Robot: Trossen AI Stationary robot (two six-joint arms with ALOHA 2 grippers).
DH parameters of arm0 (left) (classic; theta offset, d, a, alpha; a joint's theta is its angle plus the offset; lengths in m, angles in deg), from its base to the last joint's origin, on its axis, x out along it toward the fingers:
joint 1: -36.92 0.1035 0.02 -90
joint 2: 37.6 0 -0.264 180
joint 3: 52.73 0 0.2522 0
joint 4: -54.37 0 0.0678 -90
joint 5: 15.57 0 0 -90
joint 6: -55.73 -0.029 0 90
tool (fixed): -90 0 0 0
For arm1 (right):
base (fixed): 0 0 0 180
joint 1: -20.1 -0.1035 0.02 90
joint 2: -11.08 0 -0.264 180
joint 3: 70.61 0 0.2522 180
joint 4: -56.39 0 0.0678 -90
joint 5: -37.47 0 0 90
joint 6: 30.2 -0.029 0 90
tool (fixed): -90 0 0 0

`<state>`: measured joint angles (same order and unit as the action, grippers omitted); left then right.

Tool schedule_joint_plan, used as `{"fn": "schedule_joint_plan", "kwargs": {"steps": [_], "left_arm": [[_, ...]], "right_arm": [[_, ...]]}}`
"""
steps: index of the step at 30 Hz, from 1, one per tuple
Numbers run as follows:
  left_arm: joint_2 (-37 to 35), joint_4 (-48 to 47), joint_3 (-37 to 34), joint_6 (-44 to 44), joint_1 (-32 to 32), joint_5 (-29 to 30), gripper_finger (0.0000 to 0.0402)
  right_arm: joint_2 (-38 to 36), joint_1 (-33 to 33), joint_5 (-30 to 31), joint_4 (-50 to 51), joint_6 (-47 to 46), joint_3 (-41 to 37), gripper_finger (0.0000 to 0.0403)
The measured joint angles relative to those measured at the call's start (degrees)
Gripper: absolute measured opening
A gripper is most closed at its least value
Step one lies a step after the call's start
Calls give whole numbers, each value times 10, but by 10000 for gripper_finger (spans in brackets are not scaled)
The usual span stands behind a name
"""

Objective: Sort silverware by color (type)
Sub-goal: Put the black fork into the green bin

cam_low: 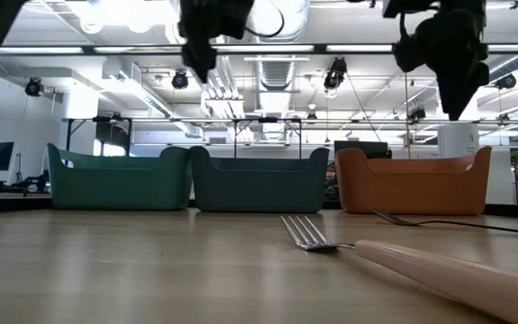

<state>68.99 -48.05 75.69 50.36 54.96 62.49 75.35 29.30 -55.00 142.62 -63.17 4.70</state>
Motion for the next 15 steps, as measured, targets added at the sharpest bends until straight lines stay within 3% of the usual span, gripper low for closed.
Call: {"fn": "schedule_joint_plan", "kwargs": {"steps": [8, 15], "left_arm": [[-95, 93, -260, 57, -57, 0, 165], [-154, 211, -426, 171, -162, -23, 165]], "right_arm": [[0, -88, 12, -59, -100, -27, 178], [0, -136, 12, -120, -115, -52, 178]]}}
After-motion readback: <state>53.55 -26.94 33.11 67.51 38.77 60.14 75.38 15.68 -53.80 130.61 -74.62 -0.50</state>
